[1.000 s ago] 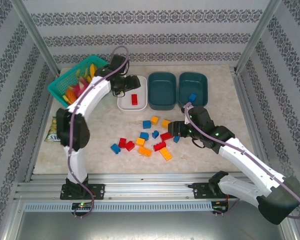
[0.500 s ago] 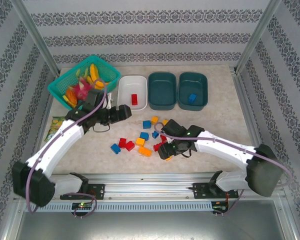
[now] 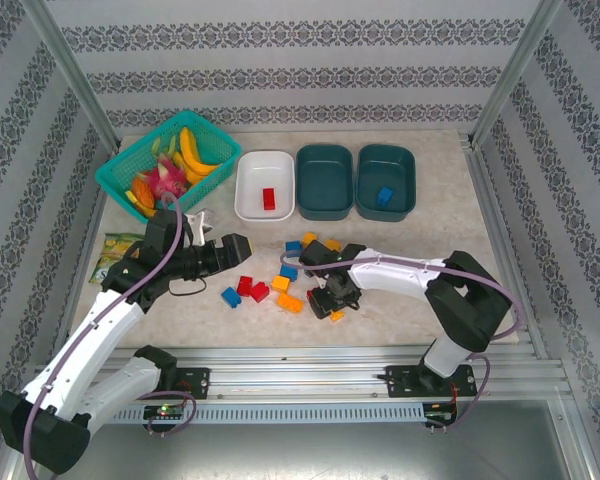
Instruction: Sort the legos into containers by color
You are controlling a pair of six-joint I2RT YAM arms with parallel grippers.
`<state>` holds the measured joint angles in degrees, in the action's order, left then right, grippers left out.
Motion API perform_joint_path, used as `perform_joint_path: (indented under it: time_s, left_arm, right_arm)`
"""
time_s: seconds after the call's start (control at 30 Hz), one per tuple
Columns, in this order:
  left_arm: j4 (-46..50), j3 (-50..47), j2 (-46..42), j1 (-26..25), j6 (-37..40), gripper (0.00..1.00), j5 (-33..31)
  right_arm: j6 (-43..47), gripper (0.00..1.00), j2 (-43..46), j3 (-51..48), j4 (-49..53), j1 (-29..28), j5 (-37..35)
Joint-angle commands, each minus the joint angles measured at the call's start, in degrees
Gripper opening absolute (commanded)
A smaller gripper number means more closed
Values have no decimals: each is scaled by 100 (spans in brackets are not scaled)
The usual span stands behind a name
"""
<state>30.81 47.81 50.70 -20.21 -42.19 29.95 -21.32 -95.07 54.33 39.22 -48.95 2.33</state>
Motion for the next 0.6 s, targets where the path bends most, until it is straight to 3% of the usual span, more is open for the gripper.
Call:
perform_joint_path:
  time_s: [0.0, 0.23, 0.57]
  left_arm:
    - [-76, -42, -144, -45, -143, 89, -56]
    - [-180, -200, -320, -50, -264, 89, -46]
    - [-650, 138, 73, -144, -503, 88, -164]
  right_arm:
    - [67, 50, -193, 154, 112, -62, -238]
    - [49, 32, -142, 13, 68, -148, -277]
    - [-149, 27, 1433, 344, 1210, -46, -253]
